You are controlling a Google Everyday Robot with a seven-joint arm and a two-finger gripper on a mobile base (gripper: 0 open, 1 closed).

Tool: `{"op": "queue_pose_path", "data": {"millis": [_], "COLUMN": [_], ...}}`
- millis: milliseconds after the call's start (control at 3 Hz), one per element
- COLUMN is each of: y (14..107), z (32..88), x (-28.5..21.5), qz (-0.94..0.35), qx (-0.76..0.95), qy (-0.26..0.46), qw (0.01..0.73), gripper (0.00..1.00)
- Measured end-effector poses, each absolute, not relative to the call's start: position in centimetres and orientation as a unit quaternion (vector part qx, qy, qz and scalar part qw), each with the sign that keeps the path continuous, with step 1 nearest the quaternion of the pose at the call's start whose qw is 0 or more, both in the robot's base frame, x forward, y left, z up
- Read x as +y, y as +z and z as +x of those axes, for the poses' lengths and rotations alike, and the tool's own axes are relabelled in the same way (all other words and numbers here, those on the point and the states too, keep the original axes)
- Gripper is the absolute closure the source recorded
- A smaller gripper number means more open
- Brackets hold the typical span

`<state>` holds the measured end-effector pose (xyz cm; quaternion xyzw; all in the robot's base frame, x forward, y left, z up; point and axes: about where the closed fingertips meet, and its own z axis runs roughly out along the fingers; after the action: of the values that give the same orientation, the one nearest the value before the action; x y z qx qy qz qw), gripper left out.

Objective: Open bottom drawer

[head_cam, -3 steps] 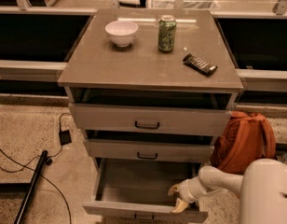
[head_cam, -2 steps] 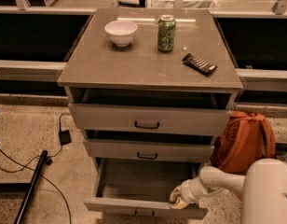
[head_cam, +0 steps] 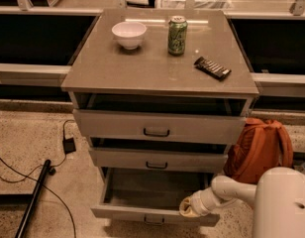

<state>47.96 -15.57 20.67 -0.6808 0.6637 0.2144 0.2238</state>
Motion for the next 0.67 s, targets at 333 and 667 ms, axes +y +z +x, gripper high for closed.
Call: {"op": "queue_pose_path", "data": {"millis": [333, 667], "y": [20.4, 17.1], "z": [47.8, 46.8], "x": [-15.4, -16.0], "qz": [-0.676, -0.661], "qx": [0.669, 0.684], "qy": [0.222, 0.252], "qw": [0.216, 0.18], "gripper": [0.18, 0.42]}}
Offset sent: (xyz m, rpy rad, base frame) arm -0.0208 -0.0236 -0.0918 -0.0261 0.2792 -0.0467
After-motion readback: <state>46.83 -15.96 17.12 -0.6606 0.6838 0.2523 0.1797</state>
